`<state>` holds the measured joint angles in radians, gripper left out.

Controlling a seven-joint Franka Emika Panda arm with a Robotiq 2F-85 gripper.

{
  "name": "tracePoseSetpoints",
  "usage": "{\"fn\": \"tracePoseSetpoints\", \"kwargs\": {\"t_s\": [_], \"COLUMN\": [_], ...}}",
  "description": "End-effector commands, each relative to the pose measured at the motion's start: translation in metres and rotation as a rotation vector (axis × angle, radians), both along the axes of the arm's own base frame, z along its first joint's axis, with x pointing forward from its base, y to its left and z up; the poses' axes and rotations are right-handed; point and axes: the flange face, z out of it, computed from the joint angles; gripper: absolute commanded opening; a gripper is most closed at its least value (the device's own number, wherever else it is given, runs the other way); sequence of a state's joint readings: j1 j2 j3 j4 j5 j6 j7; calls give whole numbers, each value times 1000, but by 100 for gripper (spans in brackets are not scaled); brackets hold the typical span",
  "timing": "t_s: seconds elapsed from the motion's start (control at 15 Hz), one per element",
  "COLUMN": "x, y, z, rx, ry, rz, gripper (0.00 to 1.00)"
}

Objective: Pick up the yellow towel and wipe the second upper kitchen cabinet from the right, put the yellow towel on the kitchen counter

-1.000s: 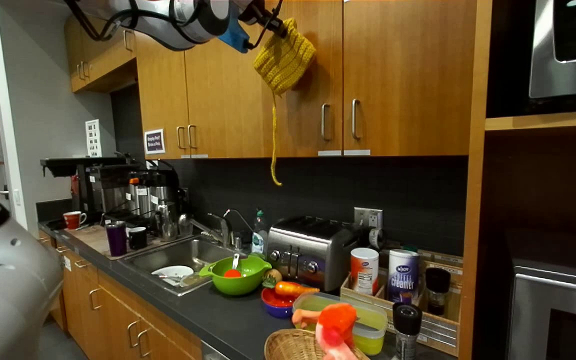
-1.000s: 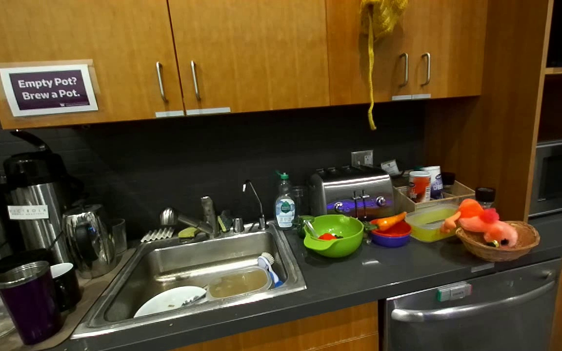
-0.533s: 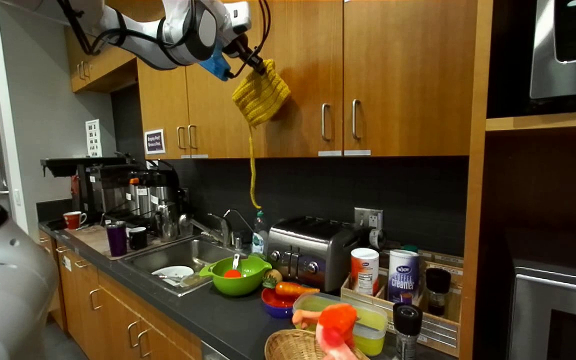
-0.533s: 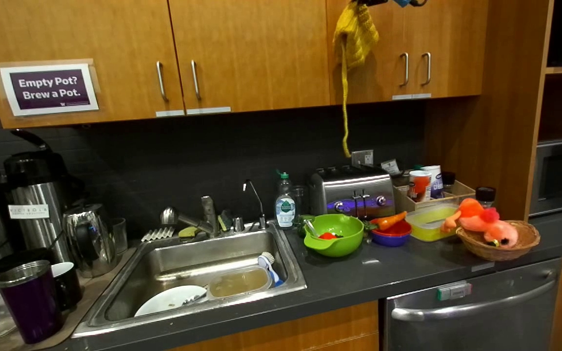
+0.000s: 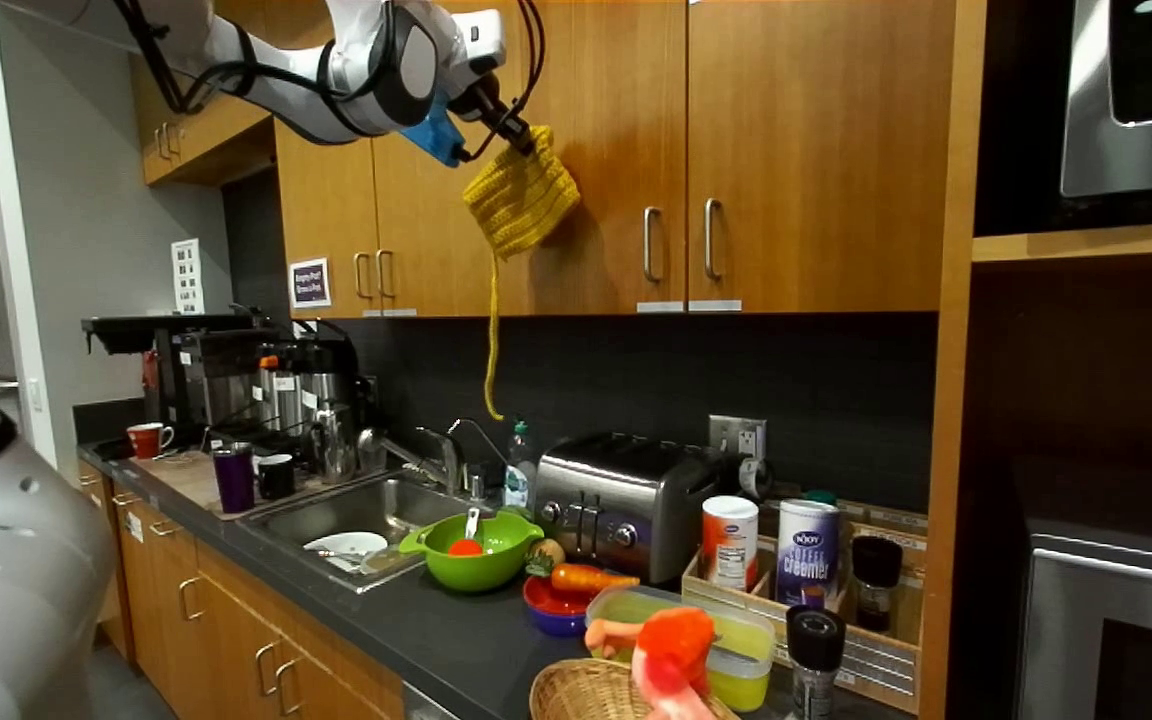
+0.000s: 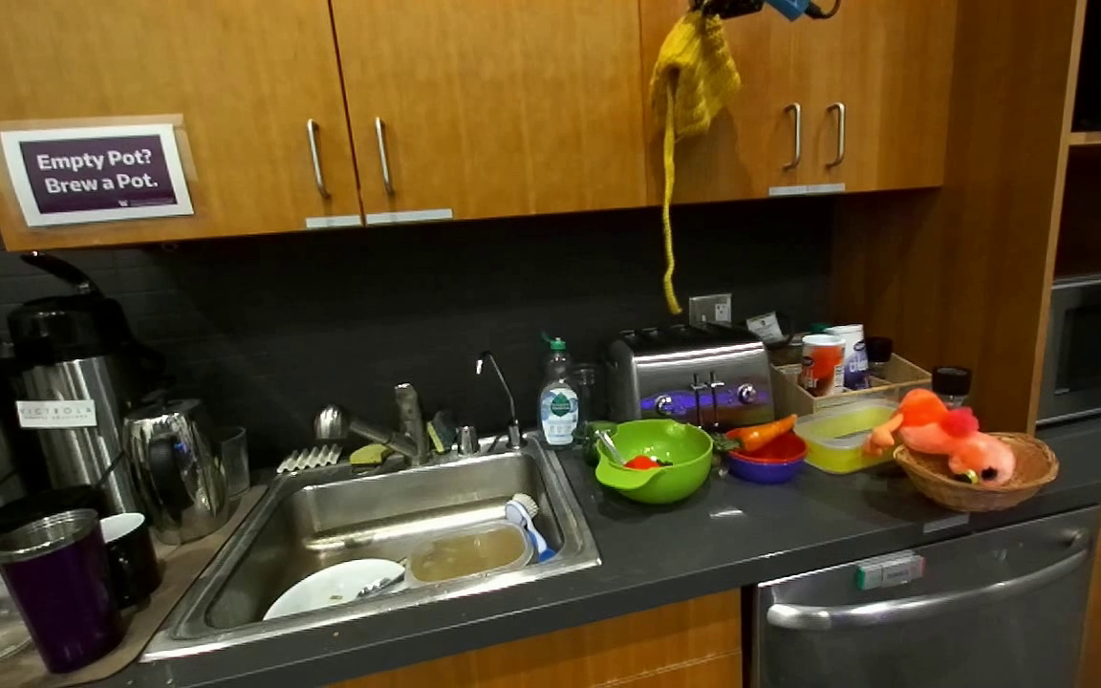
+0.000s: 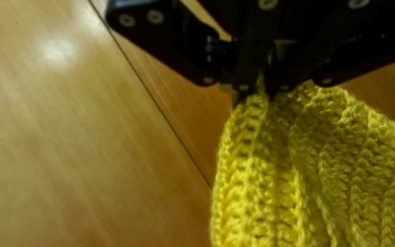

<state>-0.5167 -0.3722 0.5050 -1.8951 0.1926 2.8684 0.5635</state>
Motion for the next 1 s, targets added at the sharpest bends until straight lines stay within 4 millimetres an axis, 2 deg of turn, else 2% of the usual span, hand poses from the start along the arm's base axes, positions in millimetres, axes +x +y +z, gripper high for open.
{"fn": "tracePoseSetpoints", "kwargs": {"t_s": [0.0, 0.2, 0.4, 0.53, 0.93], "x": [-9, -19, -23, -19, -5], "y": [-34, -63, -73, -62, -10], "z": [35, 57, 66, 58, 10], "rx": [-15, 5, 18, 8, -11], "ry": [-99, -164, -184, -167, -59], "rz": [-58, -109, -129, -115, -24], "gripper": [2, 2, 2, 2, 2]}}
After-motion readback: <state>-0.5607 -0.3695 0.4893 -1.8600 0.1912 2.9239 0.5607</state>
